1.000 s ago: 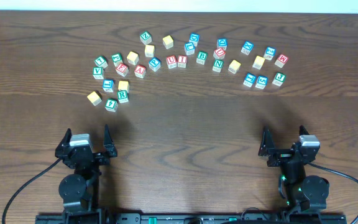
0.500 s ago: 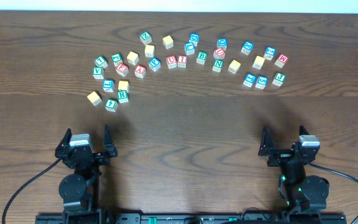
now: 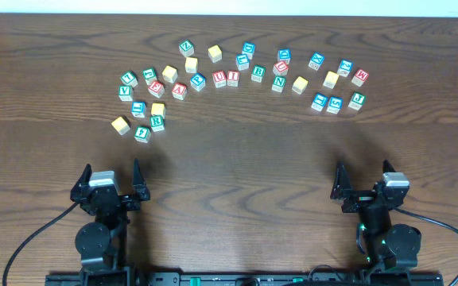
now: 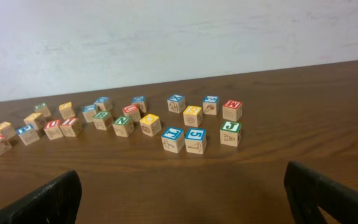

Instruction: Spell out NEURIPS

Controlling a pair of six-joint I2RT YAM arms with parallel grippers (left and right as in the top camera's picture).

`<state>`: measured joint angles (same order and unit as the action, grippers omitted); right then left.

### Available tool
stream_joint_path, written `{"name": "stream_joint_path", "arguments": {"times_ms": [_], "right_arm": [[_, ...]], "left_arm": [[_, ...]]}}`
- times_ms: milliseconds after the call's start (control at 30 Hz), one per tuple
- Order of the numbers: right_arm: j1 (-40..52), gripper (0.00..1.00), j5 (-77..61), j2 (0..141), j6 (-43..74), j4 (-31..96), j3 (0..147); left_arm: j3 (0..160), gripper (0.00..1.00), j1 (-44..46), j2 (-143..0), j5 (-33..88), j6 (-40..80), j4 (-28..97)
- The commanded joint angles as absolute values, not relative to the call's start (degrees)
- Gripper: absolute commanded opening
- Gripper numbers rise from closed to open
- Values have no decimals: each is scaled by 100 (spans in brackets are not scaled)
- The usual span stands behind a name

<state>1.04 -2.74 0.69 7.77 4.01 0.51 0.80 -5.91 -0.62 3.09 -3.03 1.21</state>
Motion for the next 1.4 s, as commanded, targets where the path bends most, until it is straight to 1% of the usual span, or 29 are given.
{"name": "stream_joint_path", "arguments": {"times_ms": [0,167,300,500,667,967,1233,1367], "right_arm": [[117,99,-224,32,701,405,30],[117,99,-224,32,701,408,30],[117,99,-224,32,701,405,30],[117,99,-224,32,701,408,30],[117,99,-224,32,701,408,30],[117,99,-224,32,701,405,30],[117,99,-224,32,701,408,30],[117,99,-224,32,701,408,30]], "left_arm": [[25,97,-604,-23,607,-239,333],[283,98,-604,-239,709,30,405],[810,98,-604,-843,711,34,405],[1953,98,-604,-2281,939,27,456],[3133,98,-604,-3555,1162,27,945],[5542,98,-604,-5286,1323,25,2652],[7957,98,-602,-6842,1481,-172,5059],[8777,98,-467,-7502,1481,-191,5693]]}}
